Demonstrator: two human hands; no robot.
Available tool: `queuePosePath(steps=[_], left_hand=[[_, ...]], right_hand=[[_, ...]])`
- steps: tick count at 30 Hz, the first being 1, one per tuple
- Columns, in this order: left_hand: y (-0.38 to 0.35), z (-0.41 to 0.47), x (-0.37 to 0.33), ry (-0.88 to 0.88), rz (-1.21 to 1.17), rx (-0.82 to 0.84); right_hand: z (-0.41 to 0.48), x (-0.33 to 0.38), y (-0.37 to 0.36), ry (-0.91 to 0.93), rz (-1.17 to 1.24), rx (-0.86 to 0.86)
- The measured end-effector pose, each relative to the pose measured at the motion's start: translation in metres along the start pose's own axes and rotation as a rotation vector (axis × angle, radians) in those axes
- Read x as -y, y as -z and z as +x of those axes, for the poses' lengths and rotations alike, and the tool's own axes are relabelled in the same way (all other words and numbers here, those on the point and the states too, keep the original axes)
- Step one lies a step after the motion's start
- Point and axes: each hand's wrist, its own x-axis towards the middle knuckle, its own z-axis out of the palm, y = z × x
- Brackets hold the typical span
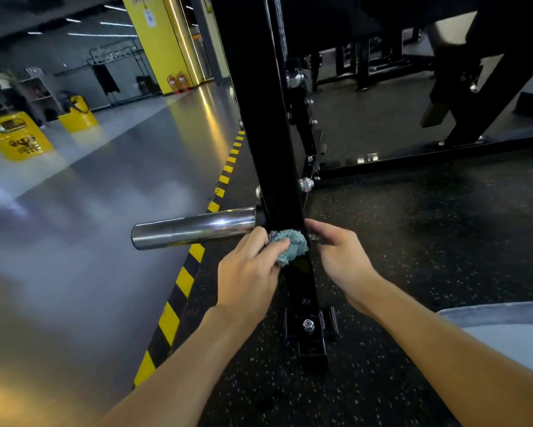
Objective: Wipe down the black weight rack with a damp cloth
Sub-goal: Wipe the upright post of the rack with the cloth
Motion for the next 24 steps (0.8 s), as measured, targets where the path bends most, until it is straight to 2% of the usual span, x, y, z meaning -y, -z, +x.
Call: queuePosePath(steps=[3, 6, 10, 14, 17, 19, 22, 24], left_hand=[[-0.012, 0.000, -0.011, 0.077, -0.085, -0.010], [-0.019, -0.002, -0.013, 0.025, -0.098, -0.010], [-0.026, -0.017, -0.003, 0.140, -0.137, -0.109], [-0.046, -0.028, -0.014, 0.058, -0.167, 0.043], [-0.051, -0.041, -0.002, 0.111, -0.193, 0.019], [-0.054, -0.047, -0.003, 0.134, -0.205, 0.017], [-0.065, -0.051, -0.015, 0.106, -0.203, 0.129], [-0.069, -0.056, -0.013, 0.134, -0.213, 0.137]], right_hand=[[0.000, -0.005, 0.002, 0.021, -0.025, -0.010], [-0.001, -0.007, 0.003, 0.029, 0.004, 0.001], [-0.002, -0.008, 0.003, 0.043, 0.082, 0.021], [-0.002, -0.010, 0.000, 0.046, 0.195, 0.023], [-0.002, -0.019, -0.005, -0.026, 0.311, -0.085], [-0.006, -0.028, -0.007, -0.077, 0.388, -0.085], [-0.014, -0.038, -0.007, -0.082, 0.402, -0.073], [-0.014, -0.043, -0.010, -0.099, 0.434, -0.115]])
